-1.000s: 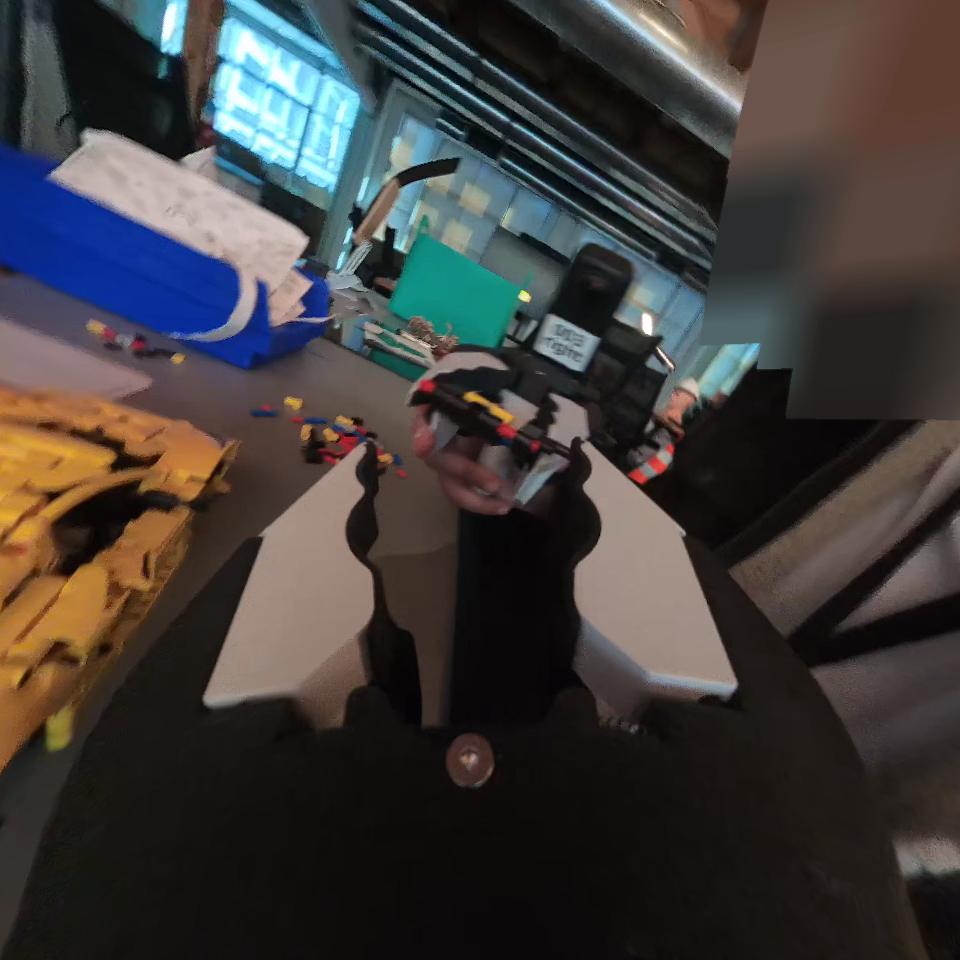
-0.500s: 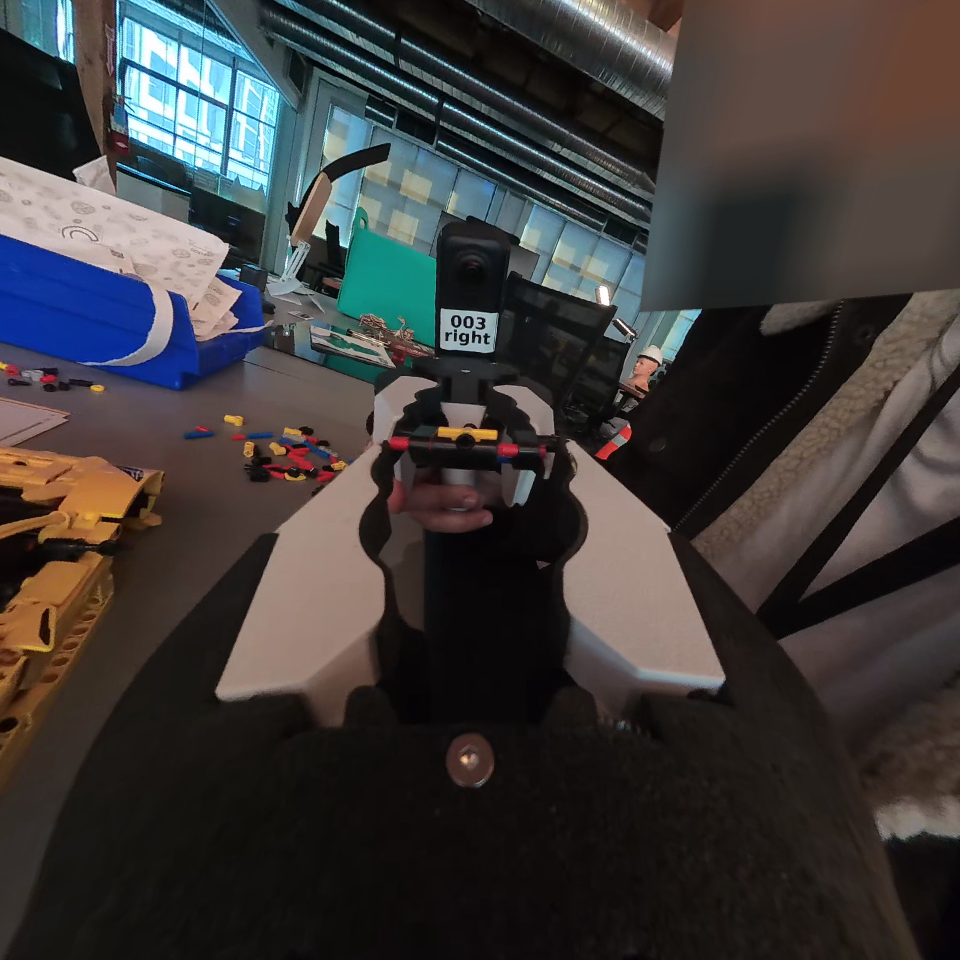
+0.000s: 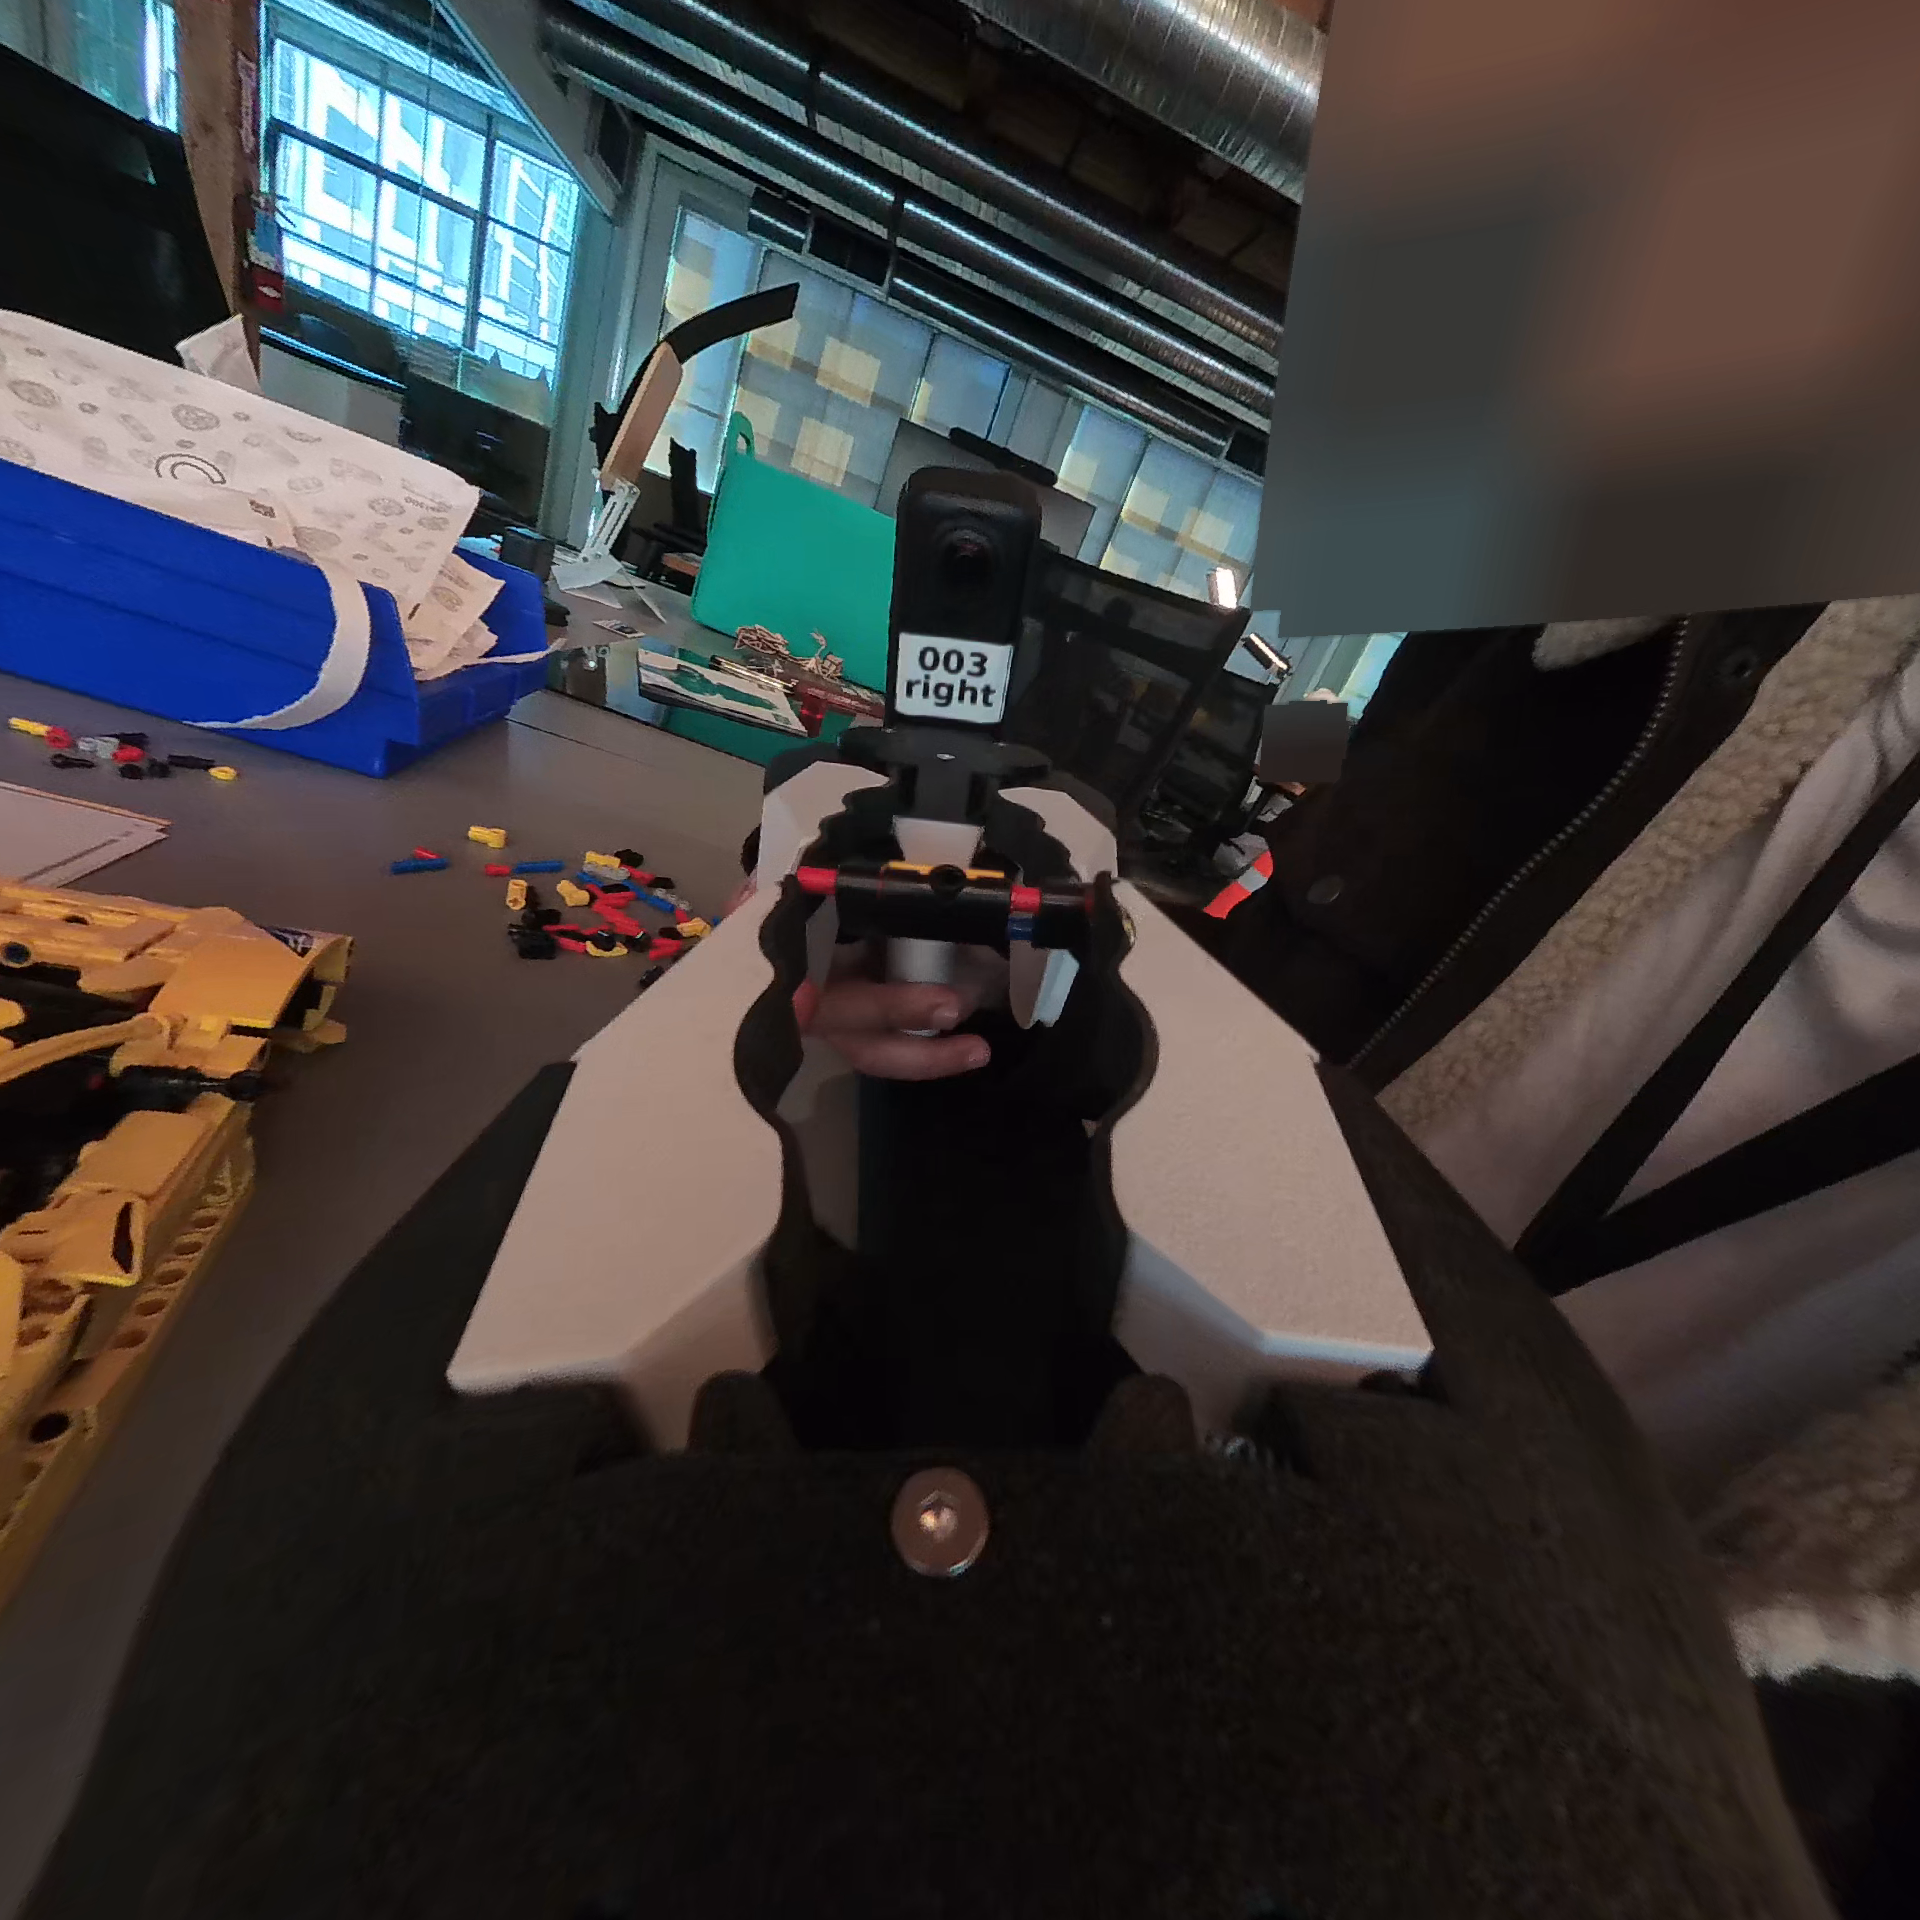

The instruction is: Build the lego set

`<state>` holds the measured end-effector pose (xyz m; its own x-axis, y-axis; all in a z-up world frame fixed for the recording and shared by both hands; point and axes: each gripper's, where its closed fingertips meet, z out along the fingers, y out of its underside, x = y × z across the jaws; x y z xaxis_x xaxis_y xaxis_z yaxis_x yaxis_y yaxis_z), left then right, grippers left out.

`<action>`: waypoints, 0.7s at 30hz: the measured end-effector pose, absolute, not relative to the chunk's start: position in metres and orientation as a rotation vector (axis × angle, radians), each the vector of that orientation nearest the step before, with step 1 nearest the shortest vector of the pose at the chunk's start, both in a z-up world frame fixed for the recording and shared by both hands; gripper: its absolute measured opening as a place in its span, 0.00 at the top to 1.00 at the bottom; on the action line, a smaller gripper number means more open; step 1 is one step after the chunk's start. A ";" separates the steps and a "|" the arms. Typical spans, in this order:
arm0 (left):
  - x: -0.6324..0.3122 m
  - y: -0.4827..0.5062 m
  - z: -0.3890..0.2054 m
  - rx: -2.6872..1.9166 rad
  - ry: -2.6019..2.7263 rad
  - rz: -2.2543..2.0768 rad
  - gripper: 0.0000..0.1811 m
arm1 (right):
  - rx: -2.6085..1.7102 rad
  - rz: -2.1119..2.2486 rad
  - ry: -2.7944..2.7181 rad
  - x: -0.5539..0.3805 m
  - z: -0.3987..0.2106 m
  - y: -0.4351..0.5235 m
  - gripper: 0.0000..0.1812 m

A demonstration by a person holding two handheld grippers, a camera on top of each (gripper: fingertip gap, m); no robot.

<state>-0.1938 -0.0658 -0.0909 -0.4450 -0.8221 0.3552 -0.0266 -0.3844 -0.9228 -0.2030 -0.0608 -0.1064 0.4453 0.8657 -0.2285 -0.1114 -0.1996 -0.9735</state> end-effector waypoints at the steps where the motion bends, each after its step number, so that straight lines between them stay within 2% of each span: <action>1: -0.193 -0.065 -0.091 -1.202 1.272 -1.886 0.70 | -1.515 1.034 -0.687 -0.203 -0.107 -0.060 0.68; 18: -0.191 -0.063 -0.090 -1.233 1.218 -1.922 0.70 | -1.575 1.010 -0.682 -0.201 -0.111 -0.058 0.69; 19: -0.191 -0.063 -0.090 -1.238 1.218 -1.929 0.70 | -1.581 1.007 -0.683 -0.201 -0.112 -0.058 0.72; 21: -0.191 -0.063 -0.092 -1.257 1.214 -1.948 0.70 | -1.594 0.993 -0.688 -0.201 -0.114 -0.057 0.72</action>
